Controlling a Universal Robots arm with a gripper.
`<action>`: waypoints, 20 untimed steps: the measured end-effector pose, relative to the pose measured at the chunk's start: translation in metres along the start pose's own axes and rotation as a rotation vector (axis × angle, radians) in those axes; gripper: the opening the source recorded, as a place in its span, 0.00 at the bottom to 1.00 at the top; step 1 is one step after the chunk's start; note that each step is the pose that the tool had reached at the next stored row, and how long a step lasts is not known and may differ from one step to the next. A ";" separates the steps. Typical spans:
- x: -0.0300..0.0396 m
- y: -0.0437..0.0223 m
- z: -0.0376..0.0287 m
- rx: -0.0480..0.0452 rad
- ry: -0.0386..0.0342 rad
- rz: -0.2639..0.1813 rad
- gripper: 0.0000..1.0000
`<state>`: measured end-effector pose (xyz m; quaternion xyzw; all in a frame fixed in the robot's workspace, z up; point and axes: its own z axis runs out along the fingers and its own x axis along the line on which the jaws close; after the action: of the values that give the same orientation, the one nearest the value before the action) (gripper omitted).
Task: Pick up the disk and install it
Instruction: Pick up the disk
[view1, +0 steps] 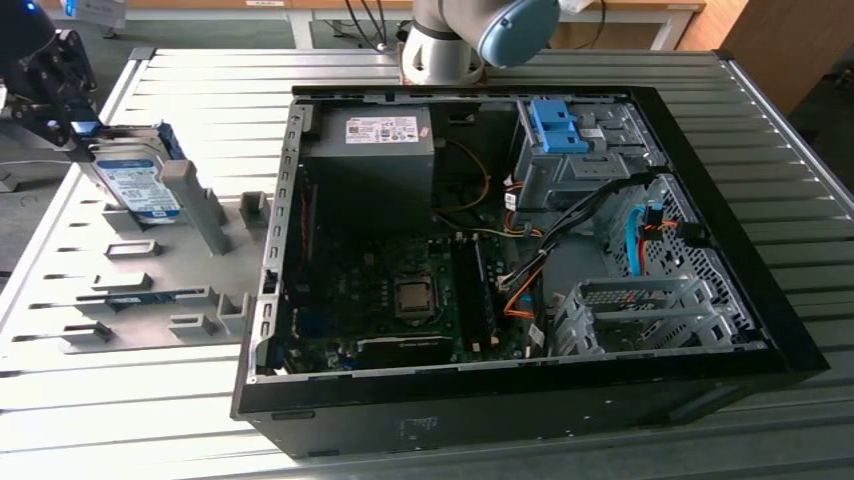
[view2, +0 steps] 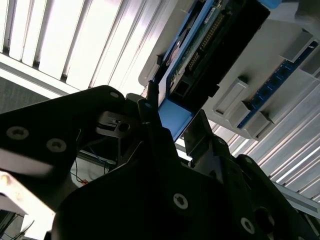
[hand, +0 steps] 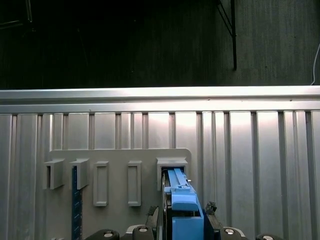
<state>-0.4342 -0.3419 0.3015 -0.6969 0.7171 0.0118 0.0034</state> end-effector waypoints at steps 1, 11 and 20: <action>0.0000 0.0003 0.0005 -0.0002 0.0001 0.000 0.47; 0.0001 0.0018 0.0089 -0.0010 0.0002 0.001 0.47; 0.0002 0.0021 0.0121 -0.0014 0.0003 0.001 0.47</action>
<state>-0.4364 -0.3418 0.2894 -0.6965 0.7174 0.0122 0.0028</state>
